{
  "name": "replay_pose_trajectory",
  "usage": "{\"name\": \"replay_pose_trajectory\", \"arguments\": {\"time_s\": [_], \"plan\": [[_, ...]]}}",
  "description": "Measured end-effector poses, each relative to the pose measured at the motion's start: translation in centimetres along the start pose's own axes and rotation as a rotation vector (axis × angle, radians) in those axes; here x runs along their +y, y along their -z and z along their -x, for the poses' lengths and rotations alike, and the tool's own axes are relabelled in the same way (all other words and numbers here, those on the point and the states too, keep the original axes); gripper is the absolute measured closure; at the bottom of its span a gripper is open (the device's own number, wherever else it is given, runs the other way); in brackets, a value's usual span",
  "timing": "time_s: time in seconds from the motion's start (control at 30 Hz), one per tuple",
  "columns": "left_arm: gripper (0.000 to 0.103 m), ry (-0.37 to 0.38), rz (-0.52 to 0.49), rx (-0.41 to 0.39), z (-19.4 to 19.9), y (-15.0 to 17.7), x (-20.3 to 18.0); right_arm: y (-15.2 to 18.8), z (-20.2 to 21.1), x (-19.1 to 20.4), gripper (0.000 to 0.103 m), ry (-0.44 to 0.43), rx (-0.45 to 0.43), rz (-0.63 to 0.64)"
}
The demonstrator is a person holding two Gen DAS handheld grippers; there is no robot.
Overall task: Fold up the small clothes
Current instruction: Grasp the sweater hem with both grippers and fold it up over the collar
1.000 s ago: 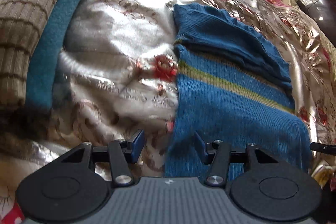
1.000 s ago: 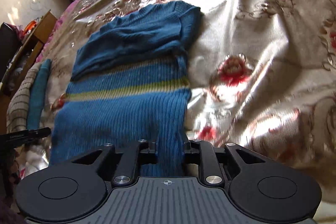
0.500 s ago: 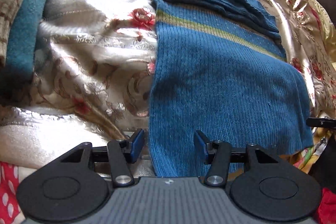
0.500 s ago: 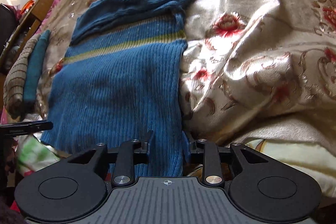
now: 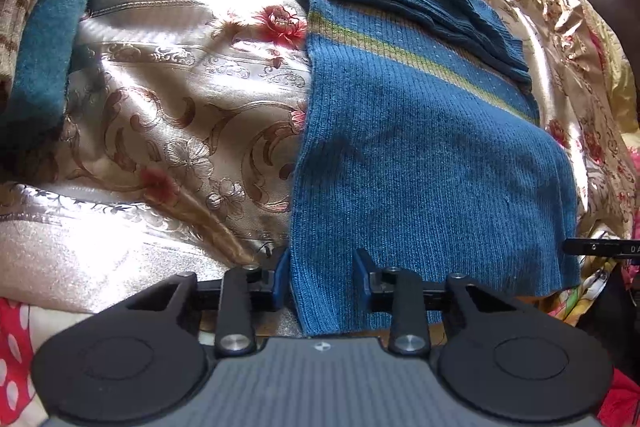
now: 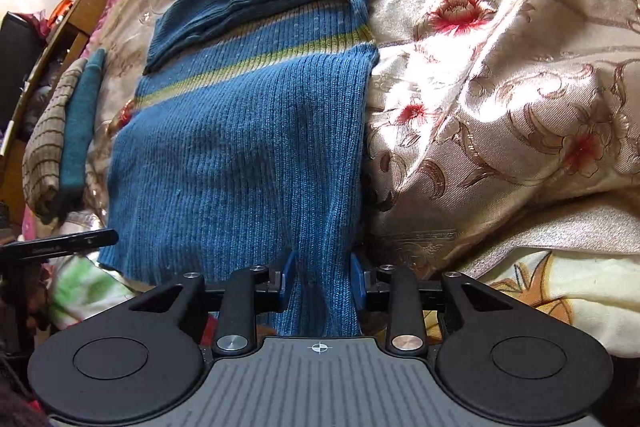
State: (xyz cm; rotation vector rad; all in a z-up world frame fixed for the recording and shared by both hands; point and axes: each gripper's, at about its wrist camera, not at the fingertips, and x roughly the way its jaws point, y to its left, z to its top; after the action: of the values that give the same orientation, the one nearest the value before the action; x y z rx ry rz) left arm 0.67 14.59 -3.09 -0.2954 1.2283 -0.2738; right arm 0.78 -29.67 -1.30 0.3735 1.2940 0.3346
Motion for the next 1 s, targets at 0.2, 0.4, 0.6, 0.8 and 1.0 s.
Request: {"name": "replay_pose_trajectory", "arguments": {"time_s": [0.2, 0.4, 0.6, 0.8, 1.0], "plan": [[0.078, 0.031, 0.029, 0.031, -0.4, -0.2, 0.6, -0.4, -0.7, -0.3, 0.074, -0.024, 0.011, -0.035], [0.088, 0.184, 0.115, 0.022, -0.1, -1.3, 1.2, -0.9, 0.0, -0.4, 0.090, -0.125, -0.027, -0.092], [0.089, 0.394, 0.198, -0.130, 1.1, -5.9, 0.9, -3.9, 2.2, -0.6, 0.092, -0.333, -0.197, -0.198], [0.090, 0.465, 0.194, -0.301, 1.4, -15.0, 0.4, -11.7, 3.6, -1.0, 0.099, -0.419, -0.413, -0.239], [0.089, 0.313, 0.011, -0.279, 1.8, -16.1, -1.4, -17.0, 2.2, -1.2, 0.097, -0.339, -0.431, -0.223]]}}
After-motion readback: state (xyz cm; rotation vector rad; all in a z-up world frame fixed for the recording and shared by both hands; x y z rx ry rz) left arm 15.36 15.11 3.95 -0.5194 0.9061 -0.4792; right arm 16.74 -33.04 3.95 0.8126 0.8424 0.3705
